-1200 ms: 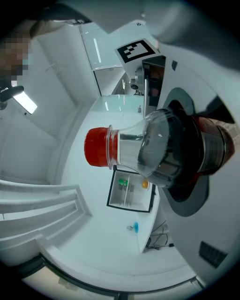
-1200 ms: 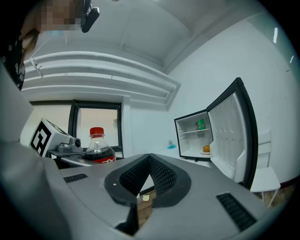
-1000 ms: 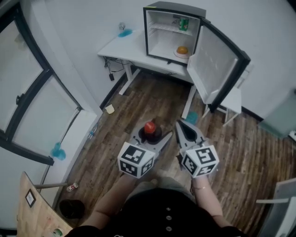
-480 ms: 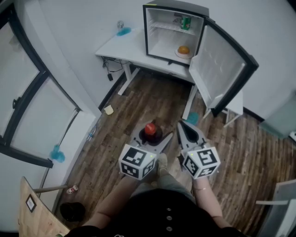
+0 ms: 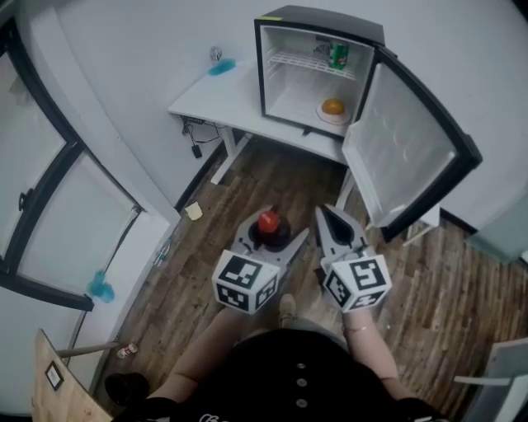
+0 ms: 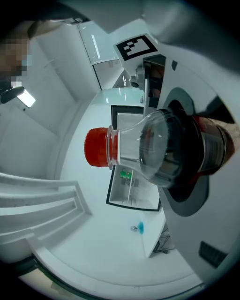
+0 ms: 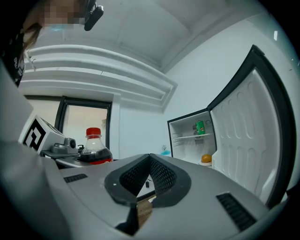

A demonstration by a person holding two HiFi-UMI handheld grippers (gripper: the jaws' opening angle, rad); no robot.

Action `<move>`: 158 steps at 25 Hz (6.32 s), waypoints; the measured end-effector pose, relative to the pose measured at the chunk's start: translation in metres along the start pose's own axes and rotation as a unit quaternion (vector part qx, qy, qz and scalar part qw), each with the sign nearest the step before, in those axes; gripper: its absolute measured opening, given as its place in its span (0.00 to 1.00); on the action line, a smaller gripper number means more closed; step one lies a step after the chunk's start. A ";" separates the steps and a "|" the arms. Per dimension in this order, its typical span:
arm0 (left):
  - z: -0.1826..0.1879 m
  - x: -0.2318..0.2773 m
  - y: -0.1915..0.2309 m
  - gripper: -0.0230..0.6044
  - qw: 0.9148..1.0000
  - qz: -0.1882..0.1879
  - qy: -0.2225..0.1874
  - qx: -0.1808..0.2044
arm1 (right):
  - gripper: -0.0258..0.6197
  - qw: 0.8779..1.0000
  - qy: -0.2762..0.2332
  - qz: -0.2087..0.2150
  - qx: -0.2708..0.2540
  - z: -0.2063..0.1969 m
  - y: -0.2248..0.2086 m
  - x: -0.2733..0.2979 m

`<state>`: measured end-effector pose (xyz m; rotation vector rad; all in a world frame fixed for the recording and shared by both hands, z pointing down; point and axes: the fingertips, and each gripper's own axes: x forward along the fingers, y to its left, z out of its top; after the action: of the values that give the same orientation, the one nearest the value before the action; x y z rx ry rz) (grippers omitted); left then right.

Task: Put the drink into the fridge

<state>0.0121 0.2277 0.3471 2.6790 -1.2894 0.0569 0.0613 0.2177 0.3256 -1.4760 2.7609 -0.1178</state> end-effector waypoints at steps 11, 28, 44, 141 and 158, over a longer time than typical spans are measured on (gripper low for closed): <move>0.014 0.079 0.050 0.55 1.000 0.020 -0.002 -0.009 | 0.05 1.000 0.005 0.021 -0.003 0.007 -0.057 0.071; 0.009 0.133 0.073 0.55 0.999 0.043 -0.001 -0.027 | 0.05 0.999 0.028 0.033 0.021 -0.013 -0.103 0.113; 0.004 0.164 0.102 0.55 0.999 0.037 0.013 -0.037 | 0.05 0.999 0.024 0.008 0.036 -0.020 -0.130 0.140; 0.016 0.359 0.291 0.55 0.994 -0.063 0.088 -0.032 | 0.05 0.994 0.063 -0.064 0.060 -0.038 -0.250 0.375; -0.012 0.398 0.309 0.55 0.991 -0.070 0.113 -0.006 | 0.05 0.991 0.080 -0.088 0.066 -0.068 -0.276 0.400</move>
<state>0.0211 -0.2667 0.4431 2.6530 -1.0283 0.3248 0.0651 -0.2631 0.4242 -1.7421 2.6726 -0.4308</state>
